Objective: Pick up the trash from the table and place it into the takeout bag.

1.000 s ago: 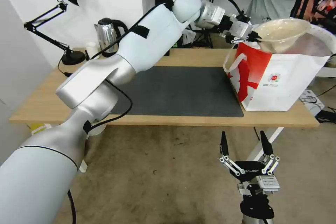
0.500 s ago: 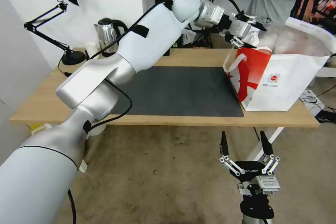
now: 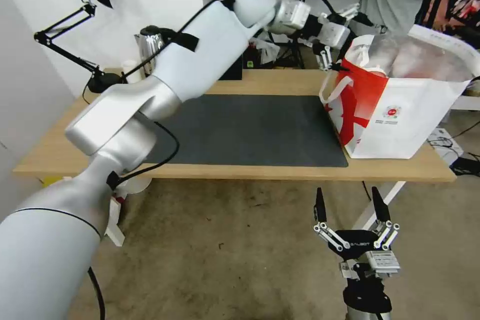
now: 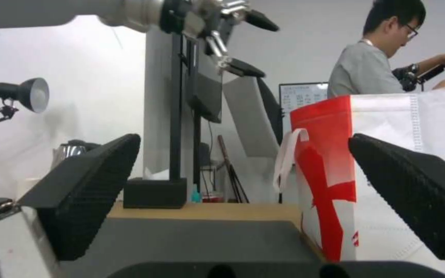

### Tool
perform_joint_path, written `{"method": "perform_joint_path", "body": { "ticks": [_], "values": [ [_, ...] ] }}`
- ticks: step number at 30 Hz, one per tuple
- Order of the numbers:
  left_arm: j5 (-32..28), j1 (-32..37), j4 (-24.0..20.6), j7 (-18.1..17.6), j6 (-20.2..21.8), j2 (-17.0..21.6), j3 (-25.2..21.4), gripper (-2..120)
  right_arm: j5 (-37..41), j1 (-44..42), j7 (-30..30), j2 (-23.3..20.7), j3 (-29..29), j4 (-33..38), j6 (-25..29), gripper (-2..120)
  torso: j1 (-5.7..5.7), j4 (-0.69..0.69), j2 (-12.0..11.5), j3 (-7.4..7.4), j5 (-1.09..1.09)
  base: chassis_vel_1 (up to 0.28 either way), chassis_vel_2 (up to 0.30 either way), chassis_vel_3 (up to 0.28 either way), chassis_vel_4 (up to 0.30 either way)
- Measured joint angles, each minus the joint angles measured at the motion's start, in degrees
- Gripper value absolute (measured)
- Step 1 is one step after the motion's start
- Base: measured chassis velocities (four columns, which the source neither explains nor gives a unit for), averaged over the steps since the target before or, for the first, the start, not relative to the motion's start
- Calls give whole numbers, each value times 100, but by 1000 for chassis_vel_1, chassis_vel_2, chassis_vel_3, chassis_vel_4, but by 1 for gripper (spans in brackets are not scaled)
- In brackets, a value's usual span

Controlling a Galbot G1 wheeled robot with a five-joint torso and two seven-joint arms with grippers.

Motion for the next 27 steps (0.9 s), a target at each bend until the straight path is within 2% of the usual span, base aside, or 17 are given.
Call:
{"method": "perform_joint_path", "body": {
  "ticks": [5, 6, 11, 13, 17, 23, 27],
  "values": [
    [-370, 84, -432, -53, 335, 511, -11, 100, 0, 0, 0, 0, 0, 0, 0, 100, -1, -1, 1, 0, 0, 0, 0, 0, 0],
    [-370, 84, -432, -53, 335, 511, -11, 100, 0, 0, 0, 0, 0, 0, 0, 100, -1, -1, 1, 0, 0, 0, 0, 0, 0],
    [-984, 261, -935, -372, 761, 1105, 87, 100, 0, 0, 0, 0, 0, 0, 0, 100, 0, 0, 1, 0, -1, 0, 0, 0, 0],
    [-1025, 277, -974, -394, 785, 1155, 92, 100, 0, 0, 0, 0, 0, 0, 0, 100, 0, 0, 1, 0, 1, 0, 0, 0, 0],
    [-1569, 488, -1423, -670, 1100, 1654, 123, 100, 0, 0, 0, 0, 0, 0, 0, 100, 0, 0, 1, 0, 1, 0, 0, 0, 0],
    [-1778, 611, -1637, -778, 1211, 1847, 85, 100, 0, 0, 0, 0, 0, 0, 0, 100, 0, -1, 1, 0, 2, 0, 0, 0, 0],
    [-1999, 736, -1858, -971, 1309, 1989, 61, 100, 0, 0, 0, 0, 0, 0, 0, 100, 0, 0, 1, 0, 1, 0, 0, 0, 0]
  ]
}}
